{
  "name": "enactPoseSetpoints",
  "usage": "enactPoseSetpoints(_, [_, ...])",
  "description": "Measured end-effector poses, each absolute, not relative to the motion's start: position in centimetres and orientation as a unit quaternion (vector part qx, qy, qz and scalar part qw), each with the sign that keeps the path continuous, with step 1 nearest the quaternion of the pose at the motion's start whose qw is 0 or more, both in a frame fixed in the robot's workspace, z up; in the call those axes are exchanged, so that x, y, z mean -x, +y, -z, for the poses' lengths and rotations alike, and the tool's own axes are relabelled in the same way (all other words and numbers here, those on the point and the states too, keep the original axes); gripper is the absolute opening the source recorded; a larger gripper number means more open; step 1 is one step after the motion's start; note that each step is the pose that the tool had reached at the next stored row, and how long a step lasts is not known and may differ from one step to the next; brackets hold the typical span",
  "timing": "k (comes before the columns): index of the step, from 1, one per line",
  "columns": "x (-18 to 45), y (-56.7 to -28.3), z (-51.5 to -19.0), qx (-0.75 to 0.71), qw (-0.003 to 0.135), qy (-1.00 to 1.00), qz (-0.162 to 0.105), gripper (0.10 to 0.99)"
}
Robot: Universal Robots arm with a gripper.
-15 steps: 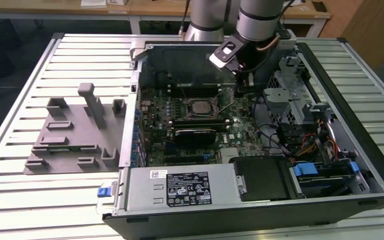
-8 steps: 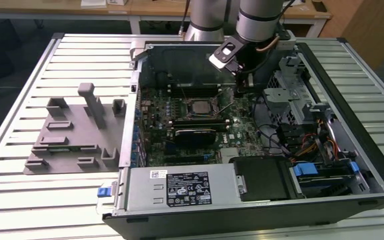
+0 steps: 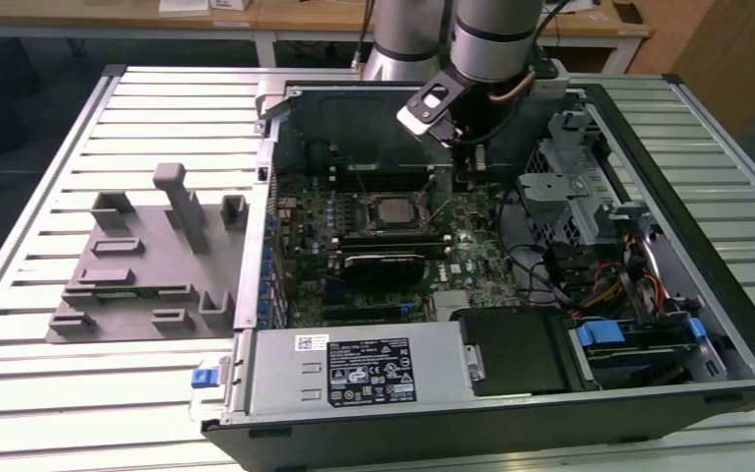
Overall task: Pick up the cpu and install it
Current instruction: 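Close the cpu cover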
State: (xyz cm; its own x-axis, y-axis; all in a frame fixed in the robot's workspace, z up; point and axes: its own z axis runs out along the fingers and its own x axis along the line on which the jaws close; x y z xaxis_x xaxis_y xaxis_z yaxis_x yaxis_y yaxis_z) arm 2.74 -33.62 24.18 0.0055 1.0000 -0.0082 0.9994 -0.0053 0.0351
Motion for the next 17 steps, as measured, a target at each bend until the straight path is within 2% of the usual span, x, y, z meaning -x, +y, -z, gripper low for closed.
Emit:
enactPoseSetpoints(9, [0.5,-33.6,-24.2,-0.711,0.015,0.703,-0.010,0.106])
enactPoseSetpoints(17, [0.7,-33.6,-24.2,-0.711,0.015,0.703,-0.010,0.106])
